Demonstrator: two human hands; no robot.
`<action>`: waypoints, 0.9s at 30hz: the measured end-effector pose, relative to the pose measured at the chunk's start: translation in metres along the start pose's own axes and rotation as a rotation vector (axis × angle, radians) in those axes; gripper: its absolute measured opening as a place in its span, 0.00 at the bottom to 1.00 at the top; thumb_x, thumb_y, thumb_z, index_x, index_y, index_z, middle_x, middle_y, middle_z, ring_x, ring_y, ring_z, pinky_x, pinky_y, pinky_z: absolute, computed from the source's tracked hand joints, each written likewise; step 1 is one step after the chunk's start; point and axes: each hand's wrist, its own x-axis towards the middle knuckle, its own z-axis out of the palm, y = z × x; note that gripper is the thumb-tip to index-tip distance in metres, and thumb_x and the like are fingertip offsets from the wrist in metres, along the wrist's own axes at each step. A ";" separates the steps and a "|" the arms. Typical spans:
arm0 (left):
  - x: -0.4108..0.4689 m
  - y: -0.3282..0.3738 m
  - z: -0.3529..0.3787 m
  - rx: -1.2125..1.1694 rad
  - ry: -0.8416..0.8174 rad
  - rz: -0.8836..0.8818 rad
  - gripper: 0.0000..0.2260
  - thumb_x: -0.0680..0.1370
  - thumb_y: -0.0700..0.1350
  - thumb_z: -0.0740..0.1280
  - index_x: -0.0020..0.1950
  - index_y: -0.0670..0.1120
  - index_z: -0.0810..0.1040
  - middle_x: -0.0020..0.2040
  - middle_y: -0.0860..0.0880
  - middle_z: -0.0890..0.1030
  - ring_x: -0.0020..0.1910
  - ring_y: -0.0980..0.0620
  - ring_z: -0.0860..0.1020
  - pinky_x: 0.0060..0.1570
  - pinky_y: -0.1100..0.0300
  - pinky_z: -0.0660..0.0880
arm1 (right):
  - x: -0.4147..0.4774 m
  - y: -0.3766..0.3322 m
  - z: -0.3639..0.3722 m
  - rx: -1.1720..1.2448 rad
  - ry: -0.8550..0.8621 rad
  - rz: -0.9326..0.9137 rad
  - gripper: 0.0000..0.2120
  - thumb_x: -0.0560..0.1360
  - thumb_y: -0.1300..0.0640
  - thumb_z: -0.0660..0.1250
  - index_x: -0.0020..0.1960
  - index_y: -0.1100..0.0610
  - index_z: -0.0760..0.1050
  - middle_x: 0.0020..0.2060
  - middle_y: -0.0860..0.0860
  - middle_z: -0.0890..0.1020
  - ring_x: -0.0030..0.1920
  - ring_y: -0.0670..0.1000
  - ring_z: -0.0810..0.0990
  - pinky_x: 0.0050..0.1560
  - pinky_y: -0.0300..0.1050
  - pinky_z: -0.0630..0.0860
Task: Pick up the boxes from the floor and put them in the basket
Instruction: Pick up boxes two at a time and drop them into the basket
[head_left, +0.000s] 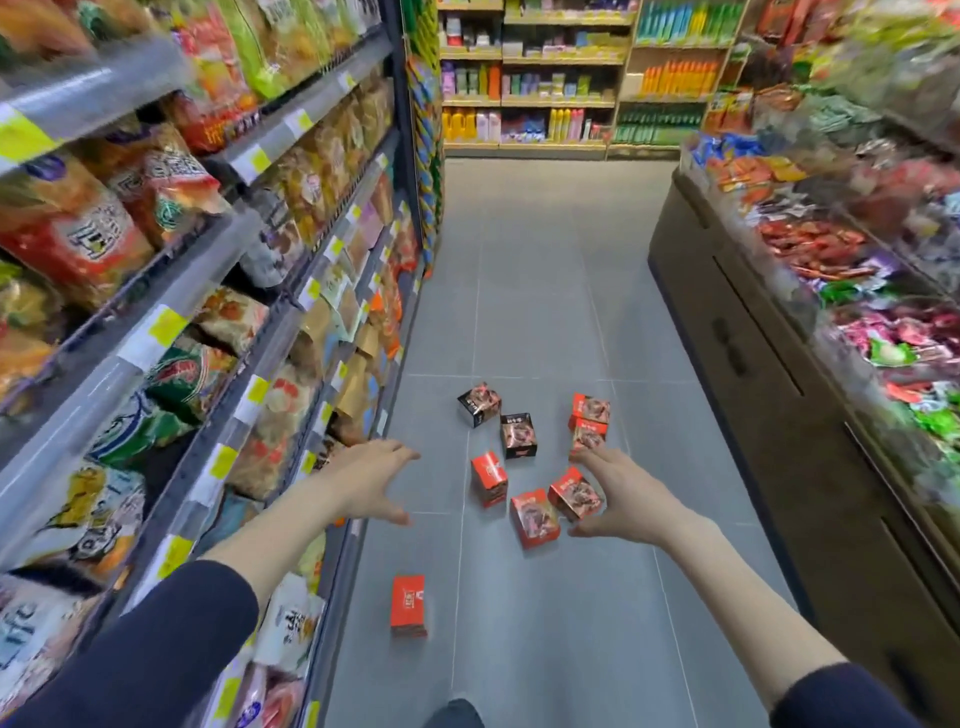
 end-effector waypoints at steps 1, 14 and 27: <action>0.015 -0.007 -0.004 0.006 -0.013 0.011 0.39 0.71 0.60 0.69 0.75 0.46 0.57 0.72 0.48 0.64 0.72 0.50 0.62 0.68 0.54 0.64 | 0.015 0.004 -0.001 0.007 -0.001 0.016 0.41 0.65 0.46 0.74 0.73 0.55 0.60 0.69 0.52 0.67 0.70 0.52 0.63 0.66 0.44 0.64; 0.213 -0.056 0.053 -0.041 -0.132 0.119 0.37 0.72 0.58 0.69 0.75 0.47 0.58 0.72 0.48 0.65 0.71 0.49 0.64 0.67 0.57 0.62 | 0.192 0.090 0.055 0.079 -0.136 0.141 0.43 0.66 0.48 0.75 0.74 0.57 0.58 0.70 0.54 0.66 0.70 0.54 0.63 0.66 0.43 0.63; 0.480 -0.039 0.351 -0.089 -0.196 0.231 0.35 0.72 0.56 0.70 0.74 0.45 0.60 0.72 0.46 0.64 0.70 0.47 0.64 0.64 0.56 0.63 | 0.369 0.273 0.341 0.014 -0.195 0.157 0.44 0.63 0.44 0.75 0.73 0.54 0.60 0.69 0.53 0.68 0.69 0.54 0.65 0.67 0.45 0.65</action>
